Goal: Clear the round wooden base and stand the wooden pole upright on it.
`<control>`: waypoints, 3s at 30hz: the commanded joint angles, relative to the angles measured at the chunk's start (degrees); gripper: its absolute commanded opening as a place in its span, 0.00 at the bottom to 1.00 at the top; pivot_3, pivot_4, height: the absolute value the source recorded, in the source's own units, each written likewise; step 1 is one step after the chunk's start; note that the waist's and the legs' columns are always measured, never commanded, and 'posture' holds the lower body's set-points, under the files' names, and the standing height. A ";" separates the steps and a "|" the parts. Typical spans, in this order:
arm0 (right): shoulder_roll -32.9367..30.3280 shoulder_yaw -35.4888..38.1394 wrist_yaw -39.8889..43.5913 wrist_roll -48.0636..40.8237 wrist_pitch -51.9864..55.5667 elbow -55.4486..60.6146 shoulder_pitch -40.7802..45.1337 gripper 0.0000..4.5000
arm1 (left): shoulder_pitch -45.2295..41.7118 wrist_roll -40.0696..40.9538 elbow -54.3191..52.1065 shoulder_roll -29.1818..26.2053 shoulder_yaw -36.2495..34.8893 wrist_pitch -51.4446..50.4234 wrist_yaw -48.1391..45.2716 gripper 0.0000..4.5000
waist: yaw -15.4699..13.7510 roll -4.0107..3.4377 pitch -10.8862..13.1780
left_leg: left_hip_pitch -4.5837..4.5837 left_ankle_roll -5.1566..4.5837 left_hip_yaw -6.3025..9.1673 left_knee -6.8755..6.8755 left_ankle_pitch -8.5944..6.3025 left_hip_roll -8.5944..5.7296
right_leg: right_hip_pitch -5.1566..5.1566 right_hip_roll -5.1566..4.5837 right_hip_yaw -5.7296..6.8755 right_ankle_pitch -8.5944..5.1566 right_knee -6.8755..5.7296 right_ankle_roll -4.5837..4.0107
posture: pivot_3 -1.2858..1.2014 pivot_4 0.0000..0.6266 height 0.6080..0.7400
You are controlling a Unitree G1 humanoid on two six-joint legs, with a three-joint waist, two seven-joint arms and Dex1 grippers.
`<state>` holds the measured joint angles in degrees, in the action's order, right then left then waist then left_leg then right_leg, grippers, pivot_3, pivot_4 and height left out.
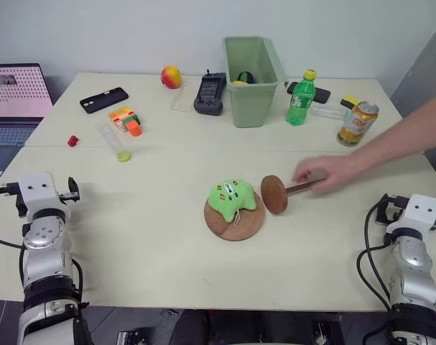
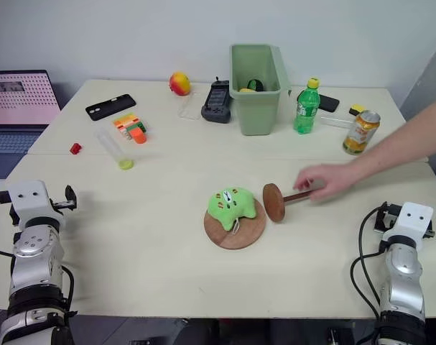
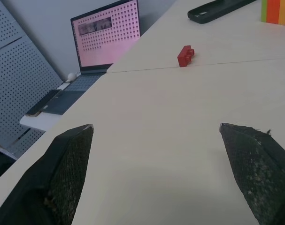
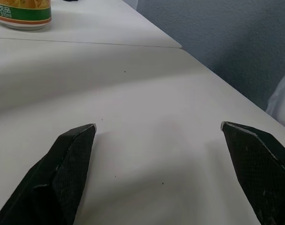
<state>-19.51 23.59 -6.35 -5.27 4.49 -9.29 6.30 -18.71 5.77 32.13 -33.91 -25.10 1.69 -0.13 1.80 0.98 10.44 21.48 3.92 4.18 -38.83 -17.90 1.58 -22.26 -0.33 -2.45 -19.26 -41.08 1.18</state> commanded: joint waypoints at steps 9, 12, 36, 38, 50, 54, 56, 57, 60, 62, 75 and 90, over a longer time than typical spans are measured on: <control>-0.56 1.12 -0.66 0.18 -0.71 1.37 0.25 0.99 | -0.22 0.39 -1.89 -1.37 -0.92 0.90 -0.30 1.00 | 0.01 0.00 0.00 | 0.00 0.00 0.00 0.00 0.00 0.00 | 0.00 0.00 0.00 0.00 0.00 0.00 | 0.52 0.24 1.00; -0.60 1.09 -0.71 0.24 -0.66 1.34 0.32 0.99 | -0.25 0.47 -1.83 -1.33 -0.99 0.93 -0.29 1.00 | 0.01 0.00 0.00 | 0.00 0.00 0.00 0.00 0.00 0.00 | 0.00 0.00 0.00 0.00 0.00 0.00 | 0.52 0.24 1.00; -0.45 0.96 -0.35 0.17 -0.55 2.21 -0.41 0.99 | 1.18 0.64 -3.11 -2.27 -1.12 0.85 -1.16 1.00 | 0.00 0.00 0.00 | 0.00 0.00 0.00 0.00 0.00 0.00 | 0.00 0.00 0.00 0.00 0.00 0.00 | 0.52 0.24 1.00; -0.57 1.02 -0.19 0.11 -0.52 2.53 -0.68 0.99 | 1.81 0.70 -4.16 -2.67 -0.87 0.52 -2.19 1.00 | 0.01 0.00 0.00 | 0.00 0.00 0.00 0.00 0.00 0.00 | 0.00 0.00 0.00 0.00 0.00 0.00 | 0.52 0.24 1.00; -8.92 -2.61 22.16 -12.71 12.23 20.42 -6.26 0.99 | 11.99 18.94 -36.93 -13.43 5.60 -22.46 -37.01 1.00 | -0.09 -0.05 -0.02 | -0.03 0.00 0.09 0.00 0.00 0.02 | 0.11 0.03 0.04 0.00 0.01 0.00 | 0.52 0.24 1.00; -16.24 -5.22 37.45 -25.35 22.07 31.65 -9.15 0.99 | 2.70 29.78 -43.99 -18.69 13.07 -36.12 -50.16 1.00 | -0.22 -0.12 0.03 | -0.19 -0.02 0.15 0.02 0.00 -0.01 | 0.31 0.19 0.08 -0.01 0.07 0.00 | 0.52 0.24 1.00; -18.61 -5.93 41.87 -29.95 25.05 35.48 -10.07 0.99 | -4.31 31.72 -43.13 -17.74 17.37 -40.18 -53.34 1.00 | -0.20 -0.13 0.03 | -0.23 -0.03 0.22 -0.01 0.00 -0.04 | 0.45 0.33 0.17 -0.02 0.13 0.00 | 0.52 0.24 1.00; -19.33 -6.34 43.12 -31.08 25.95 36.63 -10.24 0.99 | -6.66 32.18 -42.36 -17.18 18.69 -41.33 -54.45 1.00 | -0.15 -0.12 0.04 | -0.30 -0.03 0.23 -0.02 -0.01 -0.04 | 0.56 0.35 0.16 -0.02 0.16 0.00 | 0.52 0.24 1.00; -21.18 -8.23 45.70 -33.07 27.83 40.86 -11.06 0.99 | -15.00 28.90 -38.82 -15.26 26.93 -43.25 -58.43 1.00 | -0.08 -0.11 0.04 | -0.50 -0.05 0.18 0.00 -0.02 -0.16 | 0.76 0.42 0.12 -0.02 0.25 0.01 | 0.52 0.24 1.00; -20.95 -9.32 45.29 -34.29 28.81 44.23 -11.75 0.99 | -19.45 26.22 -35.64 -13.14 32.47 -42.21 -62.63 1.00 | 0.05 -0.10 0.05 | -0.52 -0.06 0.17 0.00 -0.02 -0.25 | 0.76 0.54 0.11 -0.02 0.26 0.01 | 0.52 0.24 1.00; -16.75 -14.49 37.19 -29.87 29.14 54.29 -18.71 0.99 | -27.56 6.98 -12.30 1.38 45.88 -17.67 -69.82 1.00 | -0.08 -0.02 0.10 | -0.49 -0.06 0.17 -0.02 -0.03 -0.12 | 0.69 0.75 0.04 -0.02 0.25 -0.01 | 0.52 0.24 1.00; -16.33 -14.84 37.37 -29.07 28.88 53.29 -17.01 1.00 | -26.62 5.03 -12.14 3.44 43.61 -15.94 -72.60 0.40 | -0.07 -0.02 0.10 | -0.45 -0.06 0.19 -0.02 -0.03 -0.10 | 0.63 0.75 0.05 -0.02 0.22 -0.01 | 0.52 0.24 1.00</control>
<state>-35.53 8.23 30.52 -33.90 34.05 42.96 -11.87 -45.39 10.91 22.25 -30.46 20.20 -14.01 -73.00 1.73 0.97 10.54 21.03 3.85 4.37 -38.84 -17.93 1.47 -21.63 0.42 -2.40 -19.29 -40.86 1.17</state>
